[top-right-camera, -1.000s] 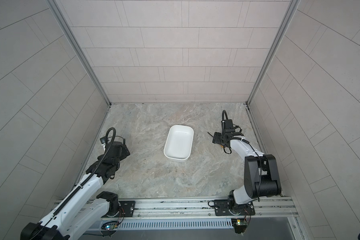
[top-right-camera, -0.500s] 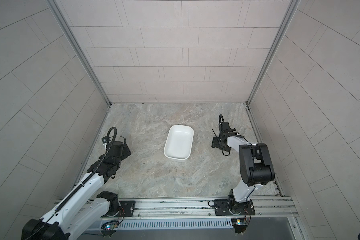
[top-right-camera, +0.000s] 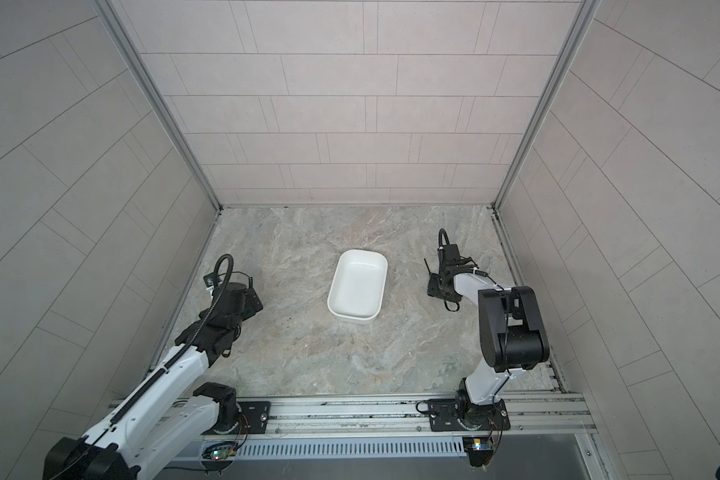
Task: Put the screwdriver in the bin
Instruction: 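Lower the right gripper onto the screwdriver handle and close it, then lift the screwdriver and carry it with the right gripper over the bin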
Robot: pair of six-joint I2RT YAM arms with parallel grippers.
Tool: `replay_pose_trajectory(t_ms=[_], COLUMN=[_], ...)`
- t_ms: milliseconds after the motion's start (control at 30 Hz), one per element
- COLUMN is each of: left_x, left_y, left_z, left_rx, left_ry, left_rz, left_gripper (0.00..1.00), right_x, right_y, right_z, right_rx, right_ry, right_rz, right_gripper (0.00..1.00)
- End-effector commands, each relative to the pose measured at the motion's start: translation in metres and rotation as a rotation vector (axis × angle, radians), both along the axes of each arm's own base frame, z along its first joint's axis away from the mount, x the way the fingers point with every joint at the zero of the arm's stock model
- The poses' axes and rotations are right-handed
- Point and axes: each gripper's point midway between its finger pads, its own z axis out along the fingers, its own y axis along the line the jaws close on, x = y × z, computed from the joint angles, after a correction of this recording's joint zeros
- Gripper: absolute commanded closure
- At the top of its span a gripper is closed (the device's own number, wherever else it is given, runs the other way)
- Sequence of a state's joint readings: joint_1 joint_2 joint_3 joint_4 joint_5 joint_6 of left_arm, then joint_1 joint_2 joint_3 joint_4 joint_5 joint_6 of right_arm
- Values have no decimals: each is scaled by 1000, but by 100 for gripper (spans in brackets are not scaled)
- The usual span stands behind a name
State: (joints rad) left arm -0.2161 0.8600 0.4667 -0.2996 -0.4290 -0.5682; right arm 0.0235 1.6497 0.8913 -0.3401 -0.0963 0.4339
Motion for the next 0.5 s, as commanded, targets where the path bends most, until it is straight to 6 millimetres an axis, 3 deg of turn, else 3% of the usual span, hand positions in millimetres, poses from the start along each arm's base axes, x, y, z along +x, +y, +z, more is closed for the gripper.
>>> replay_pose_trajectory(t_ms=[0, 233, 467], left_x=[-3, -3, -2], left_y=[2, -1, -3], left_z=[-2, 0, 0], left_rx=[7, -9, -19], left_ry=[-5, -44, -57], left_rz=[4, -17, -32], left_gripper=[1, 1, 1], right_x=[-7, -5, -5], right_y=[-4, -1, -1], right_z=[-12, -16, -16], right_rx=[-19, -4, -3], right_ry=[43, 51, 47], right_rz=[-18, -17, -20], right_gripper=[52, 53, 64])
